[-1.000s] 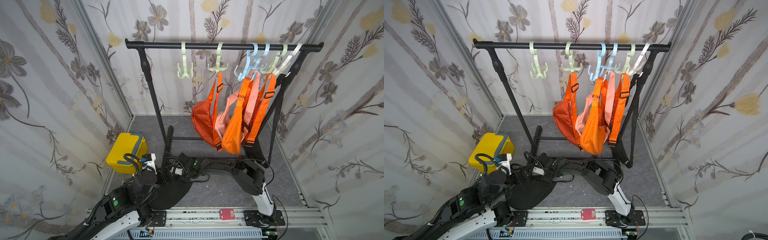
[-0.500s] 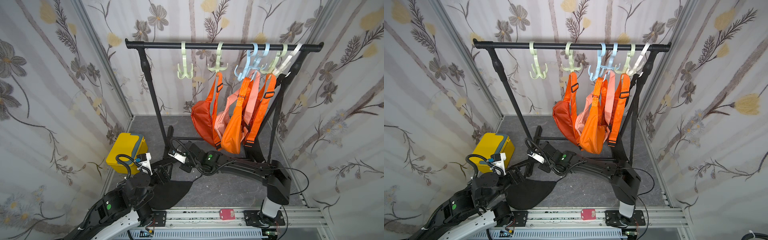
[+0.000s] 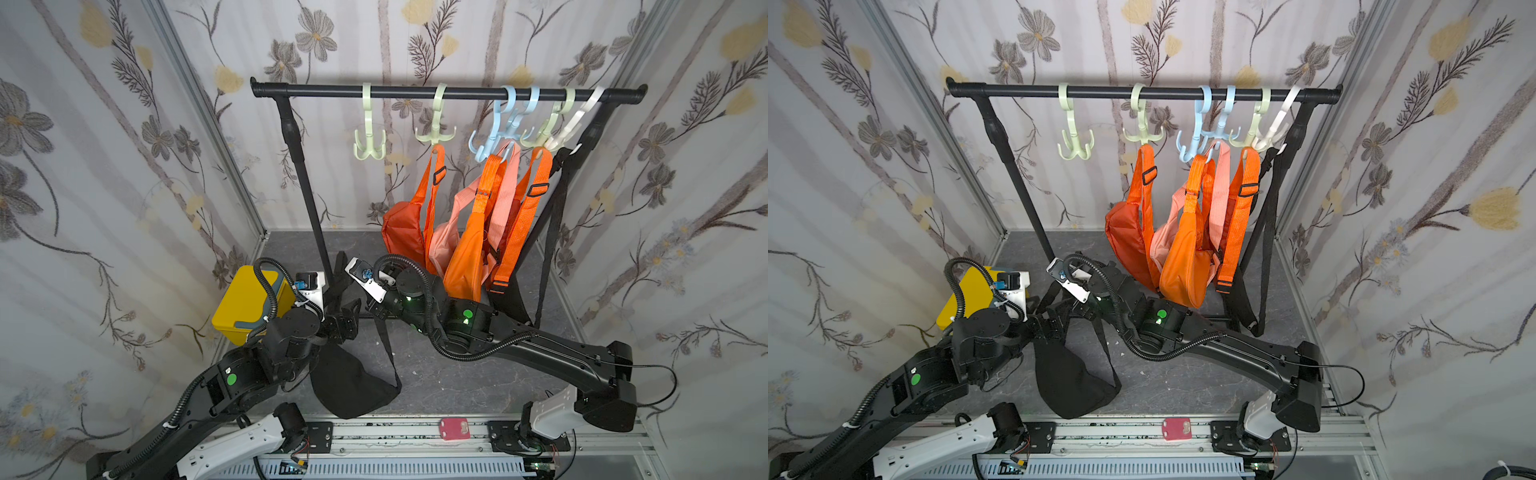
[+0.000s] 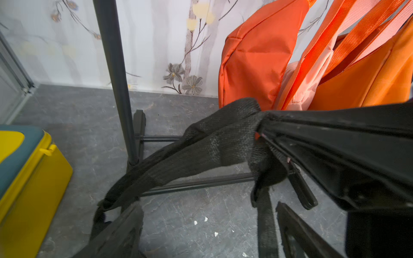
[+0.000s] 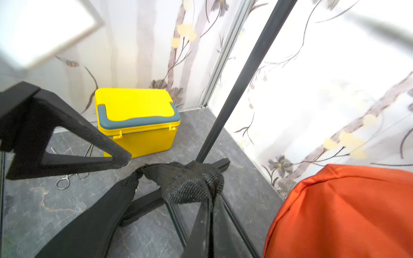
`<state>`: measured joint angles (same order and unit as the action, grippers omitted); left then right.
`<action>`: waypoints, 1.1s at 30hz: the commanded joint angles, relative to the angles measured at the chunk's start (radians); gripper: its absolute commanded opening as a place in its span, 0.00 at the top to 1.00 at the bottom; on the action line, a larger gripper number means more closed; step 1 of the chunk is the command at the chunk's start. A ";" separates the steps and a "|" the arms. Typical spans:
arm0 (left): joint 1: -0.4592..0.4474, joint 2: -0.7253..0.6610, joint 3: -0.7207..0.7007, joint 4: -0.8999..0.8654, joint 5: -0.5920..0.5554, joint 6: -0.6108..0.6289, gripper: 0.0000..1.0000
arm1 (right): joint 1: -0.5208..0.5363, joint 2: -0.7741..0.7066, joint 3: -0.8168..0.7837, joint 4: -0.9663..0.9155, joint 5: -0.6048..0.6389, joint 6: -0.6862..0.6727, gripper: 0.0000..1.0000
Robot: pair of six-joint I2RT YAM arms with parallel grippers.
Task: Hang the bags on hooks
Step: Pick up the bag from the center of the board.
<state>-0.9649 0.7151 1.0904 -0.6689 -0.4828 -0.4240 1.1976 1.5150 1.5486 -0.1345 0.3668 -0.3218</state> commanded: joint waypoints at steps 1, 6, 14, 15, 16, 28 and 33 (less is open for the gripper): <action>0.002 -0.013 0.044 0.037 -0.082 0.123 0.08 | 0.008 -0.009 0.064 0.054 0.036 -0.066 1.00; 0.002 -0.002 0.038 0.162 -0.056 0.283 0.08 | 0.012 0.016 0.189 0.043 0.020 -0.140 1.00; 0.009 0.113 0.011 0.318 -0.207 0.433 0.02 | 0.020 0.074 0.395 -0.013 0.036 -0.229 1.00; 0.016 0.125 0.016 0.352 -0.262 0.455 0.01 | 0.020 0.073 0.410 -0.006 0.048 -0.241 1.00; 0.026 0.136 0.025 0.389 -0.314 0.479 0.01 | 0.020 0.101 0.424 0.008 0.058 -0.257 1.00; 0.140 0.179 0.121 0.608 -0.393 0.707 0.08 | -0.012 0.199 0.682 0.003 0.125 -0.350 1.00; 0.236 0.211 0.160 0.629 -0.287 0.706 0.90 | -0.059 0.214 0.720 0.028 0.121 -0.341 1.00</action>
<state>-0.7532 0.9192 1.2194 -0.0933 -0.8322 0.2592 1.1622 1.7187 2.2398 -0.1596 0.4763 -0.6598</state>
